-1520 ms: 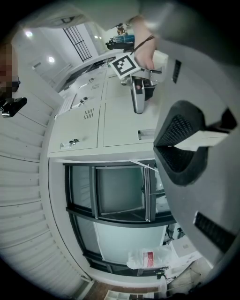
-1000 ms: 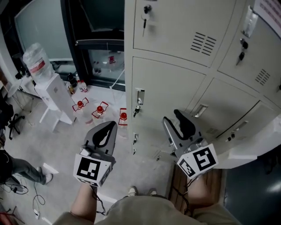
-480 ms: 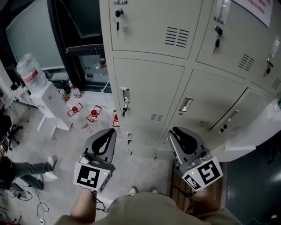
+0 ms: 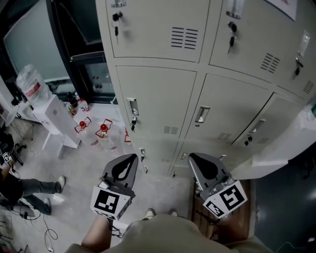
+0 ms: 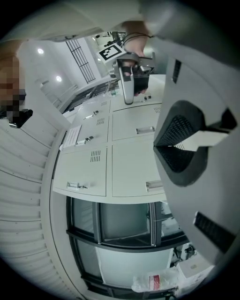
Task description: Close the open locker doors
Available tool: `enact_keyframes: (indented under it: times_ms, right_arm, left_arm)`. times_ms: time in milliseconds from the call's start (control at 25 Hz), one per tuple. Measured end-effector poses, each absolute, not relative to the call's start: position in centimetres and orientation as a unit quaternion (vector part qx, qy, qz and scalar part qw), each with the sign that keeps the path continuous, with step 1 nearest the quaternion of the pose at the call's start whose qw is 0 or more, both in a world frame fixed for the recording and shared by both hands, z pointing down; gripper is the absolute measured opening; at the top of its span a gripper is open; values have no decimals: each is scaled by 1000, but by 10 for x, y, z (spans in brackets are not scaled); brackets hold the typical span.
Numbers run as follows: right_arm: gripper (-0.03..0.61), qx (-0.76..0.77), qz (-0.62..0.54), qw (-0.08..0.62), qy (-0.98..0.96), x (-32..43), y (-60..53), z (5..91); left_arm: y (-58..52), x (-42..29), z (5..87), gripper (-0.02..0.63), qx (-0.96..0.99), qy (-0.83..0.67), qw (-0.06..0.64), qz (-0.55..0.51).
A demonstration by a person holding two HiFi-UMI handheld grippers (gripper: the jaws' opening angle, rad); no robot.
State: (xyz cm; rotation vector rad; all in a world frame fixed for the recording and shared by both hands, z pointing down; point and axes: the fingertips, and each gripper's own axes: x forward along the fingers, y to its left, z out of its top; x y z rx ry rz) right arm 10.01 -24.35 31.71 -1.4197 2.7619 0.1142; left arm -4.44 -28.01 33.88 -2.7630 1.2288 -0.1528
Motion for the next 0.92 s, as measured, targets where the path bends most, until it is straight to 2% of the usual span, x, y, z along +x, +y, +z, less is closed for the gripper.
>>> enact_keyframes:
  times_ms: [920]
  right_arm:
    - [6,-450,28,-5,893,110,-253,327]
  left_arm:
    - [-286,-30,335,8,-905,417,66,-59]
